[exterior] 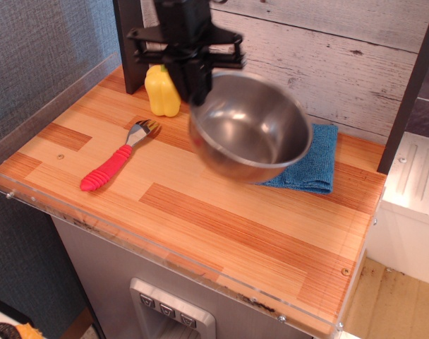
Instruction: PICK UP THE VESSEL AND PUT ON THE BLUE TOWEL
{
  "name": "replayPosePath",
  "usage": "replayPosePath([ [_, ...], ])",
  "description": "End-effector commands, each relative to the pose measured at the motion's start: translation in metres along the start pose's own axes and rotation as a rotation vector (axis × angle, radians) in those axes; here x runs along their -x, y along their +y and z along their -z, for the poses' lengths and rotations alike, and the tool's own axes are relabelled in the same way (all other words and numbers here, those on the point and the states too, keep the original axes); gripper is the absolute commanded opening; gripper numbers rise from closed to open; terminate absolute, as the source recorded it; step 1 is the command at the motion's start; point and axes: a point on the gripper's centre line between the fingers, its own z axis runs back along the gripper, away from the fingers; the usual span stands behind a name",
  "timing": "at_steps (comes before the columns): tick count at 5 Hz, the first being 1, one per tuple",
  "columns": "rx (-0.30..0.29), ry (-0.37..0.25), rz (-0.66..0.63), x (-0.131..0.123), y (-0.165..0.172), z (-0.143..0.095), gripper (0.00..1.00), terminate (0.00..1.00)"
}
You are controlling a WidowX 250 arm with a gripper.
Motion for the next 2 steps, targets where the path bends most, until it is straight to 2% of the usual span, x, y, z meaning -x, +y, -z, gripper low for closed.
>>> replayPosePath([
  [1,0.052,-0.068,-0.016,-0.05,-0.016,0.012,0.0,0.0],
  [2,0.064,-0.051,-0.012,-0.06,-0.027,0.031,0.0,0.0],
])
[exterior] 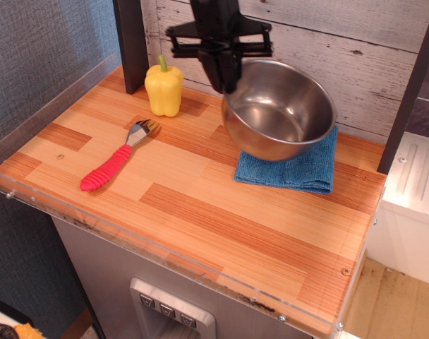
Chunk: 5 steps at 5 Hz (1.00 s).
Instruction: PICK UP THE VESSEL AND PUT ON THE BLUE TOWEL
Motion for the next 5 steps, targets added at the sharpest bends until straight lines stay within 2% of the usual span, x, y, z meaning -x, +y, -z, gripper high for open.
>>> replayPosePath([
  [1,0.041,-0.004,0.034,-0.014,-0.023,0.015,0.0,0.0],
  [2,0.046,0.011,0.04,-0.005,-0.027,0.019,0.0,0.0],
  [3,-0.005,0.036,0.053,-0.004,-0.022,0.013,1.0,0.0],
  [4,-0.037,0.036,0.094,-0.008,-0.017,0.0,1.0,0.0],
  [5,-0.056,0.009,0.131,-0.007,-0.007,-0.031,1.0,0.0],
])
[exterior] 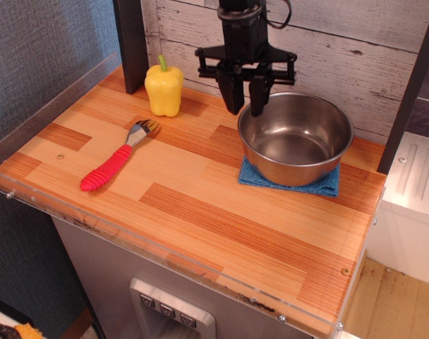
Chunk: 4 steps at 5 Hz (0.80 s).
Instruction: PICK UP THE VESSEL AND PUT ON THE BLUE TOWEL
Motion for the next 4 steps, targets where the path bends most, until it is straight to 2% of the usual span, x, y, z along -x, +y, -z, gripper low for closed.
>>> replayPosePath([
  [1,-0.036,-0.117,0.056,0.015,0.032,-0.091,1.0,0.0],
  [2,-0.073,-0.108,0.079,0.047,0.053,-0.104,1.0,0.0],
  [3,-0.096,-0.069,0.098,0.067,0.064,-0.101,1.0,0.0],
  [4,-0.1,-0.053,0.115,0.075,0.07,-0.095,1.0,0.0],
])
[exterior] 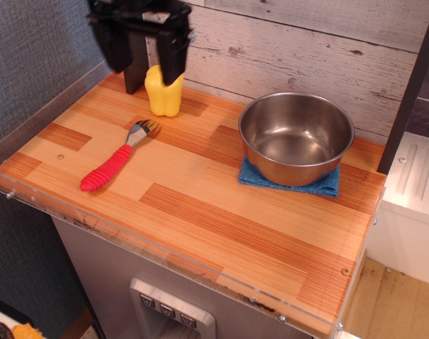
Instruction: PICK UP THE VESSEL AND PUT ON THE BLUE TOWEL
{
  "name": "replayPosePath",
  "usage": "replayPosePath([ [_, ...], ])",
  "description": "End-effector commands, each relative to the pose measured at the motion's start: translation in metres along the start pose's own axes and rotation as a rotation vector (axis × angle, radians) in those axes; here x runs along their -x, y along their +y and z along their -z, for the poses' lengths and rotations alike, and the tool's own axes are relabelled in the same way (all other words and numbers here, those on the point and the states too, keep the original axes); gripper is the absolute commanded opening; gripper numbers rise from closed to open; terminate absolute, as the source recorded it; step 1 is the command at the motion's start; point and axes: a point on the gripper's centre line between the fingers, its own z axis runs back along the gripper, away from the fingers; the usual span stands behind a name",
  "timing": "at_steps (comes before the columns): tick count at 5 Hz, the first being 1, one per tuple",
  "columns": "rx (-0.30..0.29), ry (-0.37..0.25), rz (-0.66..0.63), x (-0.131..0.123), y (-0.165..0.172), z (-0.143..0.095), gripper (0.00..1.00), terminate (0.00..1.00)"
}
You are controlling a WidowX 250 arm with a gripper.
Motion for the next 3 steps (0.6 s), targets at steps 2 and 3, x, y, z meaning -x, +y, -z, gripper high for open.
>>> replayPosePath([
  [2,-0.025,-0.039,0.023,0.0089,0.0091,-0.0097,1.0,0.0],
  [3,-0.025,-0.039,0.023,0.0089,0.0091,-0.0097,1.0,1.0],
])
